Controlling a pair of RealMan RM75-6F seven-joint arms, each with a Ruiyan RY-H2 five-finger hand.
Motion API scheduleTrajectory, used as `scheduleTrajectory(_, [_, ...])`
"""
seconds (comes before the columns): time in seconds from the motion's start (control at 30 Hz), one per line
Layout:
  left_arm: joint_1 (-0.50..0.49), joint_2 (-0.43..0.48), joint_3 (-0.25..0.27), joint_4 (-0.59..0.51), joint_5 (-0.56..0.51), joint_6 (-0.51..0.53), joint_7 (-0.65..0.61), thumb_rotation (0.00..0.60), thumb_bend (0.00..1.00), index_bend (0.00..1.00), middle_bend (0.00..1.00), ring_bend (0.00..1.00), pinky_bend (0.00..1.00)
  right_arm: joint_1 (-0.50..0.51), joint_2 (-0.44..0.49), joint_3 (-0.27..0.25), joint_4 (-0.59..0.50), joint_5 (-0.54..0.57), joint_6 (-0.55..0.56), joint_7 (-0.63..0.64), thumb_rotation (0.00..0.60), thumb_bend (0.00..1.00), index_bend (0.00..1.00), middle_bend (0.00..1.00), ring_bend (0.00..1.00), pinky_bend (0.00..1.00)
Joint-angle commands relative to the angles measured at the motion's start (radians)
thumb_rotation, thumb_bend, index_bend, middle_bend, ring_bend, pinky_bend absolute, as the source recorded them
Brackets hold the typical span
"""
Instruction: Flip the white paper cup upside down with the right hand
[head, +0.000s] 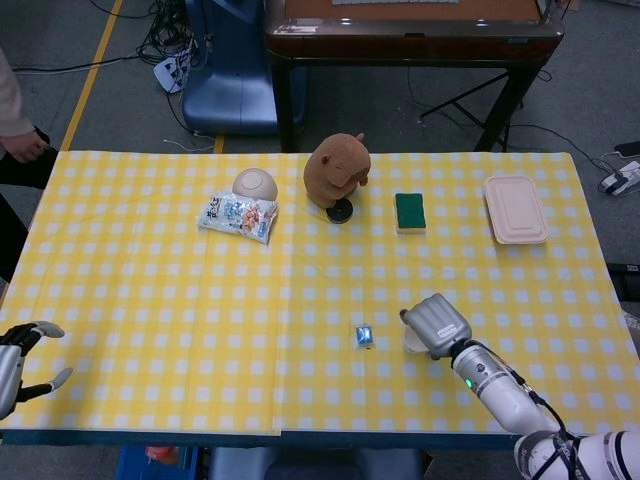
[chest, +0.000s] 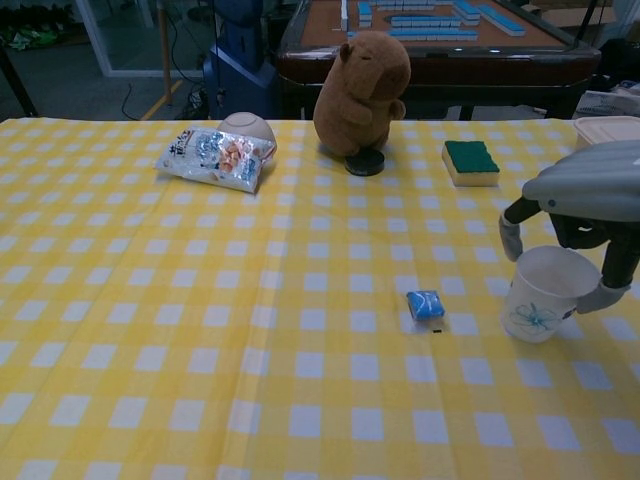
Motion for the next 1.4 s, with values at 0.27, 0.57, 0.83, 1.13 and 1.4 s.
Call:
scheduleTrajectory(0.27, [-0.001, -0.002, 0.001, 0.001, 0.001, -0.004, 0.006, 0.6, 0.17, 0.47, 0.36, 0.32, 0.44, -0.068, 0.052, 0.016, 0.029, -0.155, -0.017, 0.289, 0.6, 0.0, 0.43, 1.0, 1.0, 1.0])
scheduleTrajectory(0.57, [-0.005, -0.007, 0.003, 0.002, 0.001, -0.014, 0.019, 0.6, 0.17, 0.47, 0.36, 0.32, 0.44, -0.189, 0.027, 0.043, 0.262, -0.515, -0.015, 0.991, 0.6, 0.0, 0.43, 1.0, 1.0, 1.0])
scheduleTrajectory(0.83, [-0.008, -0.012, 0.004, 0.004, -0.002, -0.021, 0.027, 0.6, 0.17, 0.47, 0.36, 0.32, 0.44, -0.225, -0.056, -0.004, 0.541, -0.763, 0.109, 1.606, 0.6, 0.0, 0.43, 1.0, 1.0, 1.0])
scheduleTrajectory(1.13, [-0.009, -0.015, 0.006, 0.003, 0.001, -0.023, 0.034, 0.6, 0.17, 0.47, 0.36, 0.32, 0.44, -0.224, -0.158, -0.072, 0.784, -0.87, 0.205, 2.055, 0.6, 0.0, 0.43, 1.0, 1.0, 1.0])
scheduleTrajectory(1.4, [-0.008, -0.015, 0.007, 0.002, 0.003, -0.021, 0.036, 0.6, 0.17, 0.47, 0.36, 0.32, 0.44, -0.215, -0.213, -0.114, 0.902, -0.909, 0.243, 2.242, 0.6, 0.0, 0.43, 1.0, 1.0, 1.0])
